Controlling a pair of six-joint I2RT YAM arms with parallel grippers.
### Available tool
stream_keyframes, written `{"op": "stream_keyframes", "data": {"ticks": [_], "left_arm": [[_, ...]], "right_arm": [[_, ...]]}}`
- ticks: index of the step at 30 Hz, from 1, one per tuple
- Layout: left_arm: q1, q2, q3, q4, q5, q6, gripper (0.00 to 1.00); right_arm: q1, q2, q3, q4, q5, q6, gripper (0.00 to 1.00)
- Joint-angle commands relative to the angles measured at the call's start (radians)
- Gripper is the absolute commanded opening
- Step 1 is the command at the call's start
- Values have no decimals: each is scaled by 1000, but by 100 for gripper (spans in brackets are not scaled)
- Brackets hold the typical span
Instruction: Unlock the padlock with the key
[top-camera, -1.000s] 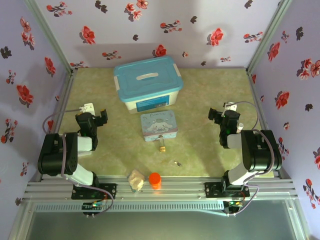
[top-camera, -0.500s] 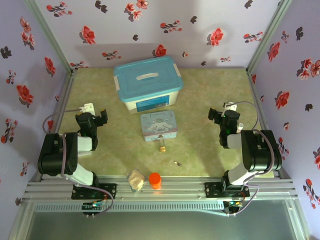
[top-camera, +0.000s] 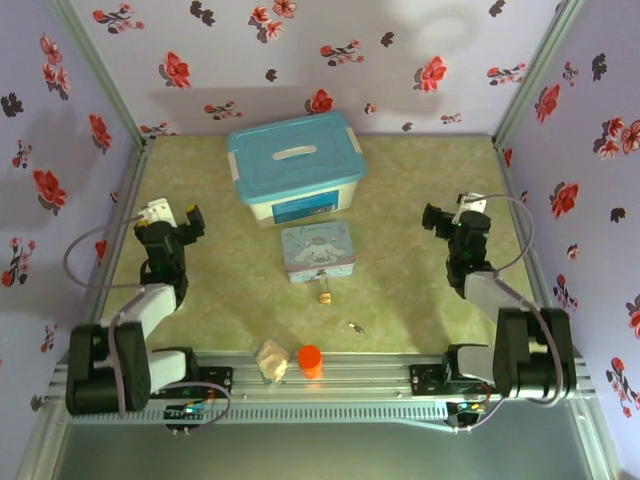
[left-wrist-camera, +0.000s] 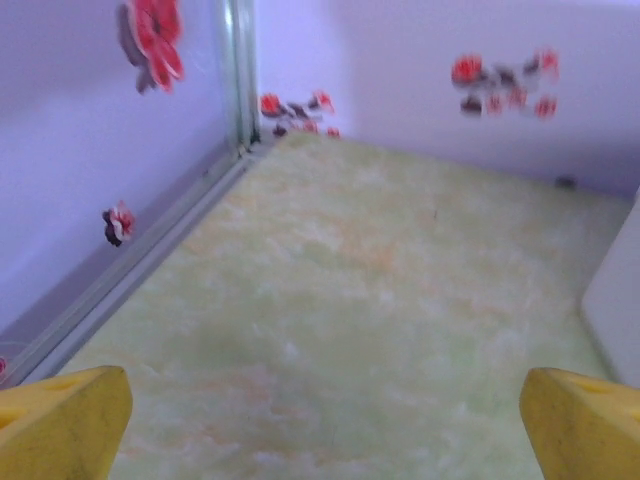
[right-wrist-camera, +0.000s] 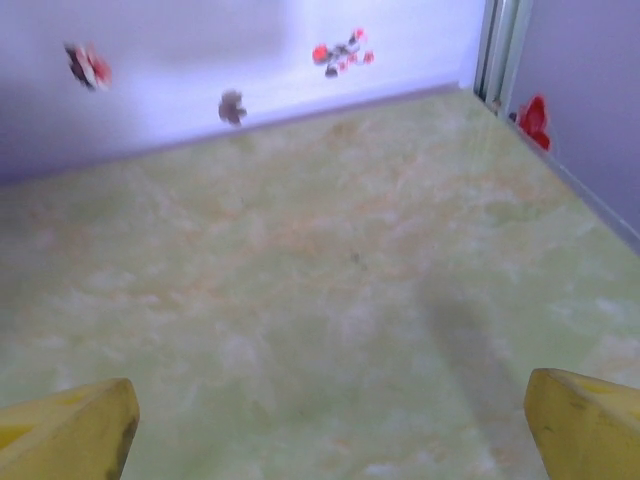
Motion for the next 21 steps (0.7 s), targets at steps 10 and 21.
{"op": "stream_keyframes", "data": {"ticks": [10,21], "left_arm": [[-87,-388,24,-531,309,-536,100],[-583,-407,145,-862,346,-451,100]], "right_arm": [[30,-228,79,-602,-387,350,99],[632,-210,108,-955,-169,323,98]]}}
